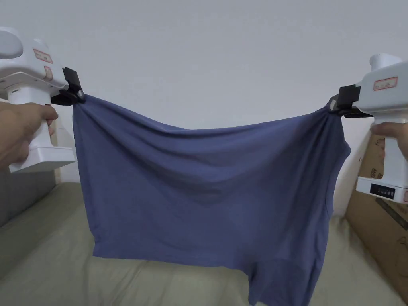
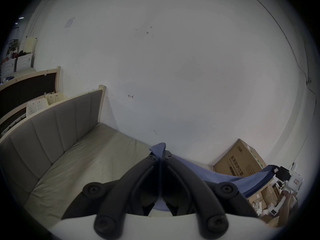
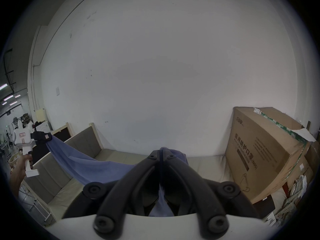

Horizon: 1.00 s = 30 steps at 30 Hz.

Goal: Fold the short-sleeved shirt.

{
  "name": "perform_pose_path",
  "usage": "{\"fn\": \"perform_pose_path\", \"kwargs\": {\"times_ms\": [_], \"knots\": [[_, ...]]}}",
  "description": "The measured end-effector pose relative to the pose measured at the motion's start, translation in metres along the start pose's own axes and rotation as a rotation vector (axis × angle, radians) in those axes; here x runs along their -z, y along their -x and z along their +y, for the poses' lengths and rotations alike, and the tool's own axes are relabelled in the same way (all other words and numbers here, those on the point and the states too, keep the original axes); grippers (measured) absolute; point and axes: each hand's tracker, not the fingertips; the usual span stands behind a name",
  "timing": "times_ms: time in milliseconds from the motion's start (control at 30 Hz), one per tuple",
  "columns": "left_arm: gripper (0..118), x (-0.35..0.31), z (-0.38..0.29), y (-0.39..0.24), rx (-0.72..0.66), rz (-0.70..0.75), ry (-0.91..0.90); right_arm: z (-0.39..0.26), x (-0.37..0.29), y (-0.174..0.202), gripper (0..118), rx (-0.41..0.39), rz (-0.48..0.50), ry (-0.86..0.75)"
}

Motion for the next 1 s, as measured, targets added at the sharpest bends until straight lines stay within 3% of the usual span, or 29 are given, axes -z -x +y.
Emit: {"fn": "perform_pose_path", "kwargs": {"times_ms": [267,467,500,633,800,900,1000], "knots": [[2,-0.037,-0.082,0.046,0.003,-0.036,0.108,-0.096,-0.053,0.006,2,0.005,0.128,0.142],[2,-0.071,-0.163,0.078,0.038,-0.078,0.186,-0.202,-0.095,0.021,2,-0.005,0.143,0.269],[2,-0.078,-0.181,0.085,0.039,-0.108,0.214,-0.225,-0.103,0.021,2,0.004,0.189,0.288],[2,-0.11,-0.251,0.109,0.052,-0.092,0.259,-0.303,-0.131,0.018,2,0.067,0.19,0.345],[2,-0.151,-0.341,0.149,-0.005,-0.117,0.355,-0.398,-0.168,0.011,2,0.07,0.189,0.489],[2,-0.175,-0.381,0.165,0.034,-0.067,0.385,-0.437,-0.193,0.004,2,0.095,0.186,0.522],[2,-0.192,-0.403,0.182,-0.029,-0.042,0.426,-0.461,-0.219,0.002,2,0.087,0.203,0.56]]}}
